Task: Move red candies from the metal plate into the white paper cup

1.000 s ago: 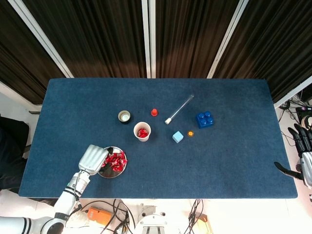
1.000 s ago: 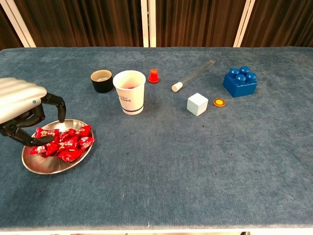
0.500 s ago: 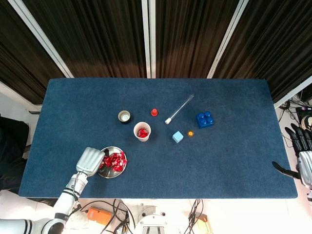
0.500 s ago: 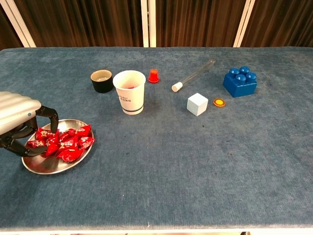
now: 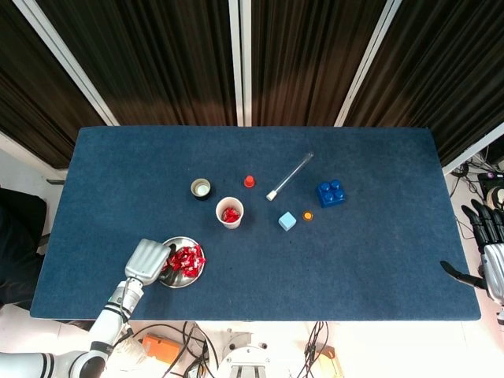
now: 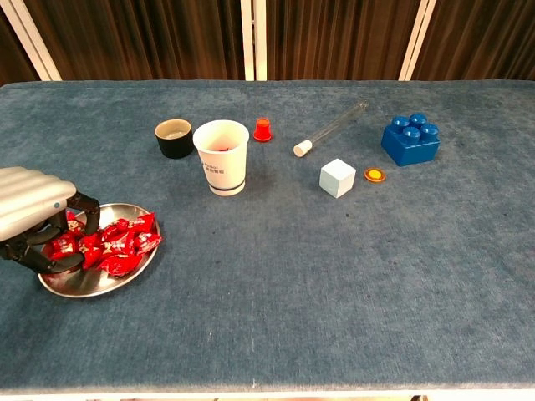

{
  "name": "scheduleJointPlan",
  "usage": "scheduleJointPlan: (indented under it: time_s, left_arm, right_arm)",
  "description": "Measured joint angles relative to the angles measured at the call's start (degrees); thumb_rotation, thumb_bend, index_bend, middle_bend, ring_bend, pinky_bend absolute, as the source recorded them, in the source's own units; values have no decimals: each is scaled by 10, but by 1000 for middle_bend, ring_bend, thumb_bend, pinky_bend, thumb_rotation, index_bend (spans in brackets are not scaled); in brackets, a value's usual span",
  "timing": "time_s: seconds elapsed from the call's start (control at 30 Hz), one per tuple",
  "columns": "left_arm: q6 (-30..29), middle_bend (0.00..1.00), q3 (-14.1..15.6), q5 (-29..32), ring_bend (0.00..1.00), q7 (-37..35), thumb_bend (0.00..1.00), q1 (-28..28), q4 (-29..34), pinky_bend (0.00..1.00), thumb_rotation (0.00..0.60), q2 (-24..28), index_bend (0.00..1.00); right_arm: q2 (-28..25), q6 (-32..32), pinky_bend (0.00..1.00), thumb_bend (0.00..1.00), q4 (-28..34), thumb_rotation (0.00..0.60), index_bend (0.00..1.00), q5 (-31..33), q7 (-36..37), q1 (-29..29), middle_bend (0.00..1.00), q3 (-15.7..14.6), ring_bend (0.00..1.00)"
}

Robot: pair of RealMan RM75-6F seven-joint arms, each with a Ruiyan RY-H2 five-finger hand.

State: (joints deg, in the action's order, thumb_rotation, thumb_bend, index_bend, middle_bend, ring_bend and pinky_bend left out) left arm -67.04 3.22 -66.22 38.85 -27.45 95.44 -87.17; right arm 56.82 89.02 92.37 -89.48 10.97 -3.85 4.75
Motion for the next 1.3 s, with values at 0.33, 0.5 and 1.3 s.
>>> scheduleJointPlan:
  time_s: [0.33, 0.5, 1.3]
  left_arm:
    - [18, 923, -7, -7, 838, -35, 414, 0, 4, 832, 600, 6, 600]
    - [9, 923, -19, -21, 839, -56, 411, 0, 29, 832, 600, 22, 601]
    - [74, 924, -189, 104, 843, -21, 405, -159, 26, 832, 600, -6, 601]
  right_arm:
    - [1, 1, 0, 278, -3, 600, 0, 2, 3, 0, 28, 1, 0]
    - [2, 3, 0, 277, -5, 600, 0, 2, 5, 1, 28, 1, 0]
    - [5, 9, 0, 277, -20, 600, 0, 11, 20, 11, 28, -1, 0]
